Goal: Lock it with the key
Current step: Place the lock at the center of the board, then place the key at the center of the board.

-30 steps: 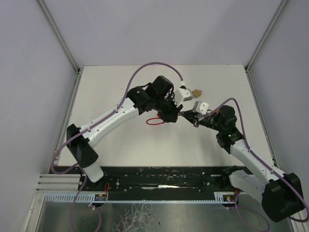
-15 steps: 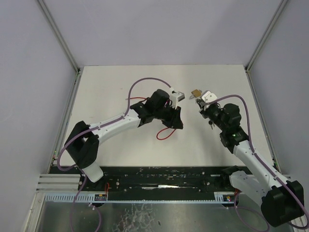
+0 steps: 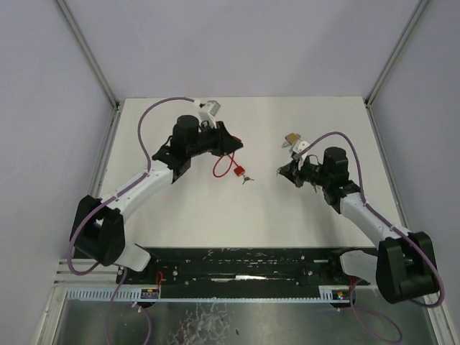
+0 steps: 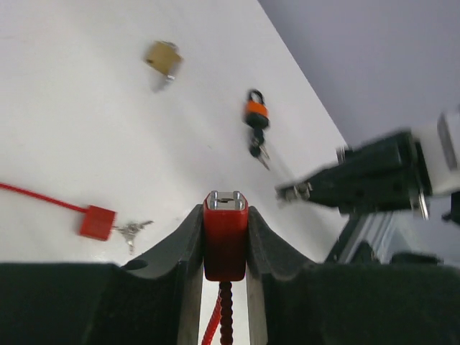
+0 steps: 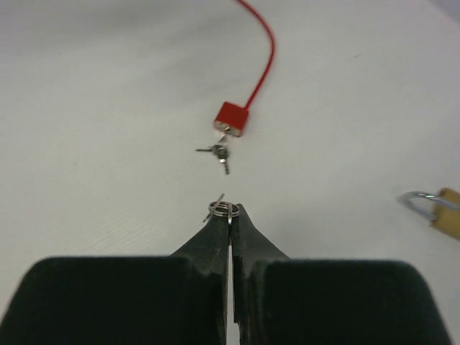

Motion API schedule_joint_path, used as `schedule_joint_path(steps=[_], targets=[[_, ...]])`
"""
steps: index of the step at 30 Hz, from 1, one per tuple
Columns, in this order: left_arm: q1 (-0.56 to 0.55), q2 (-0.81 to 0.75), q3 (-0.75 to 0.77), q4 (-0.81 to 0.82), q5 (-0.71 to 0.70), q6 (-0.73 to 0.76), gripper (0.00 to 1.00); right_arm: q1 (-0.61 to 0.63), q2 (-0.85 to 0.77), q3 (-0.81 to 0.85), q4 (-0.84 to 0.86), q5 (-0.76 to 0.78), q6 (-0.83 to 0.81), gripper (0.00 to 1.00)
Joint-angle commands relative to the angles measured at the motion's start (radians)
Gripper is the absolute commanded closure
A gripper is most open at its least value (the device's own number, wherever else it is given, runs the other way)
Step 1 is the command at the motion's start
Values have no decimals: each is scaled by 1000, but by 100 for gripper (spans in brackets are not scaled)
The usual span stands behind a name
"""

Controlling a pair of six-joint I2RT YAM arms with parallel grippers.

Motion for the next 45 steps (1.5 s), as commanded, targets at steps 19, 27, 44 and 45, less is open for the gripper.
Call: schedule_joint_path(steps=[19, 27, 44, 45], targets=[[612, 121, -262, -132, -239, -827, 100, 445, 864, 800, -258, 69, 321, 99], [716, 271, -223, -199, -105, -830, 100, 518, 1216, 1387, -676, 146, 270, 92], [772, 142, -279, -270, -213, -806, 36, 572, 1451, 1773, -820, 158, 252, 72], [776, 128, -282, -276, -219, -801, 34, 572, 1451, 1778, -826, 146, 244, 70]])
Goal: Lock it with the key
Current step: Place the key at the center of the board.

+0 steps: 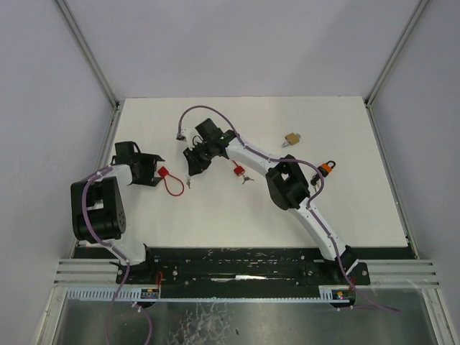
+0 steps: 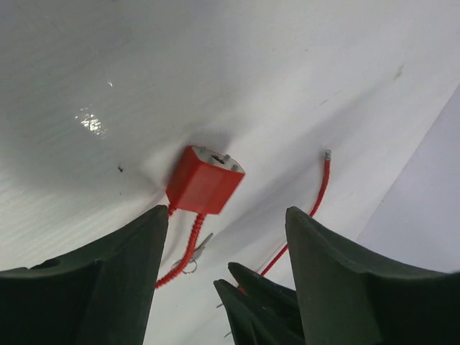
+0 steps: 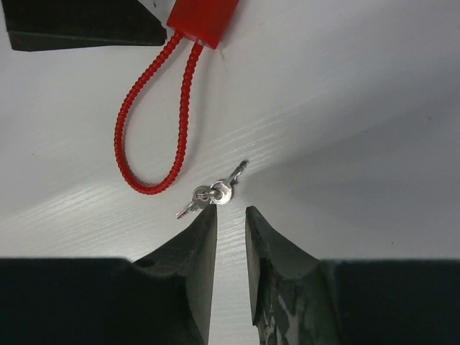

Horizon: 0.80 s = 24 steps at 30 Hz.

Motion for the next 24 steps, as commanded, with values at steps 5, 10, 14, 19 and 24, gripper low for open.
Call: schedule_joint_path(steps=[5, 10, 14, 19, 24], targets=[[45, -178, -14, -114, -104, 44, 32, 0, -62, 91, -100, -50, -96, 59], [45, -333, -48, -25, -64, 116, 32, -13, -291, -96, -127, -8, -226, 55], [24, -437, -141, 303, 118, 199, 32, -83, -603, -431, -49, 3, -314, 53], [-177, -503, -197, 692, 206, 330, 25, -260, -1041, -874, 74, -9, -439, 45], [-474, -470, -98, 630, 37, 583, 25, -408, -1320, -1075, 89, 18, -477, 31]])
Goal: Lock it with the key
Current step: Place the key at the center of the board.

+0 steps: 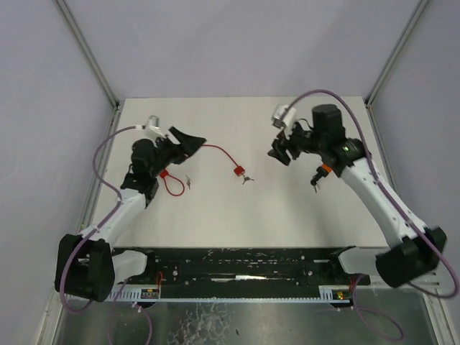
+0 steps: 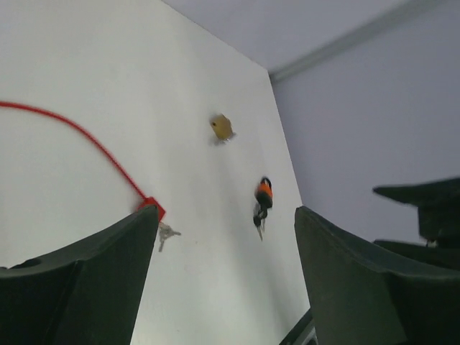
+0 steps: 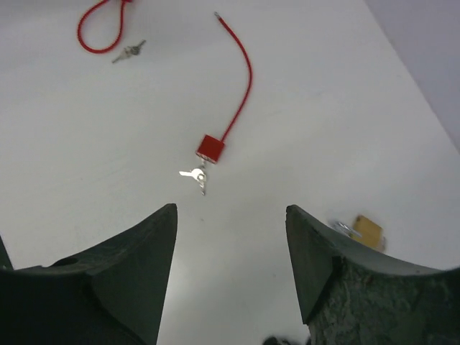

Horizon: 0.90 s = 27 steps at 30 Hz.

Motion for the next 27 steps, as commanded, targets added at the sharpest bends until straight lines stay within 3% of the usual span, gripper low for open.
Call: schedule_joint_path(steps=[1, 4, 7, 10, 12, 15, 17, 19, 21, 23, 27], targets=[[-208, 22, 94, 123, -111, 271, 25, -89, -176, -154, 45, -19, -61, 29], [-266, 75, 109, 197, -110, 291, 25, -218, -264, -245, 74, -132, -7, 25], [-258, 178, 108, 340, -57, 174, 24, -351, -299, -321, 100, -258, 33, 19], [-205, 330, 108, 490, -6, -29, 20, -401, -289, -353, 88, -290, 28, 19], [-135, 464, 132, 579, 119, -198, 19, -413, -271, -361, 79, -284, 14, 19], [-109, 605, 157, 723, 230, -316, 37, -417, -227, -350, 54, -273, 0, 19], [-146, 550, 196, 447, 136, -168, 35, -417, -197, -332, 38, -269, -3, 19], [-268, 441, 281, 125, -126, 44, 22, -417, -177, -320, 34, -262, -2, 19], [-395, 392, 345, -43, -422, 175, 13, -417, -162, -316, 29, -256, -2, 20], [-470, 387, 369, -134, -611, 203, 1, -417, -157, -316, 21, -246, -5, 20], [-482, 473, 475, -315, -686, 110, 0, -417, -162, -319, 26, -247, 5, 20]])
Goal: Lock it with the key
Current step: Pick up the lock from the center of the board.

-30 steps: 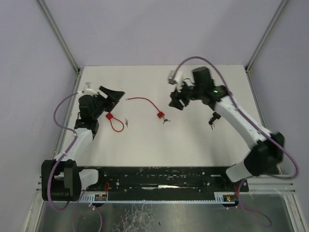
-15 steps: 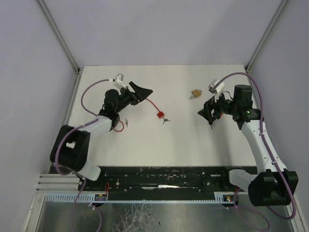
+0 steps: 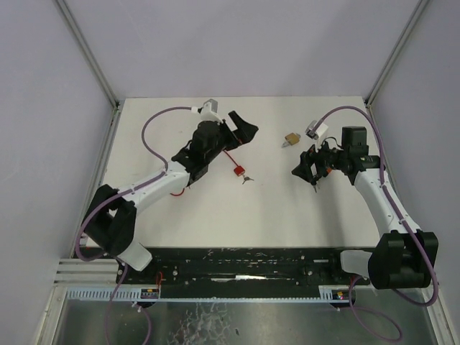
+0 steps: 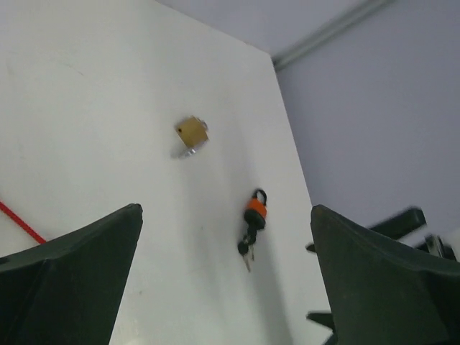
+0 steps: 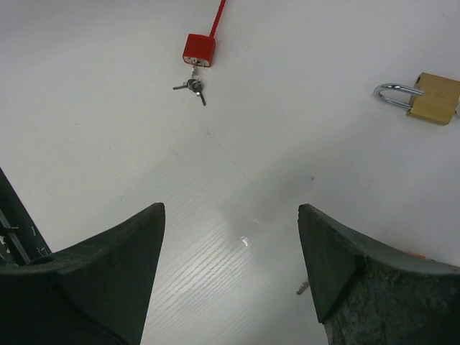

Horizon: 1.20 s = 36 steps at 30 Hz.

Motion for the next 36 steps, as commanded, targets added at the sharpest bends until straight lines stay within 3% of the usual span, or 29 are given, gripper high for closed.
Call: schedule_joint_path(steps=[1, 6, 11, 15, 19, 27, 36], targets=[[17, 89, 102, -324, -288, 11, 0, -6, -14, 45, 6, -18, 4, 20], [-40, 156, 182, -497, -384, -76, 2, -6, -19, 38, 10, -32, 19, 20], [-41, 150, 211, -547, -485, -12, 3, 4, 26, 9, 67, -132, 79, 21], [29, 69, 121, -327, -408, 164, 1, 156, 130, 53, 120, 15, 118, 21], [158, -70, -108, 98, -64, 237, 0, 299, 333, 220, 61, 140, 118, 21], [187, -255, -330, 323, -204, 353, 0, 457, 722, 596, -3, 370, 163, 15], [185, -360, -478, 487, -222, 334, 0, 537, 886, 750, -31, 471, 257, 16]])
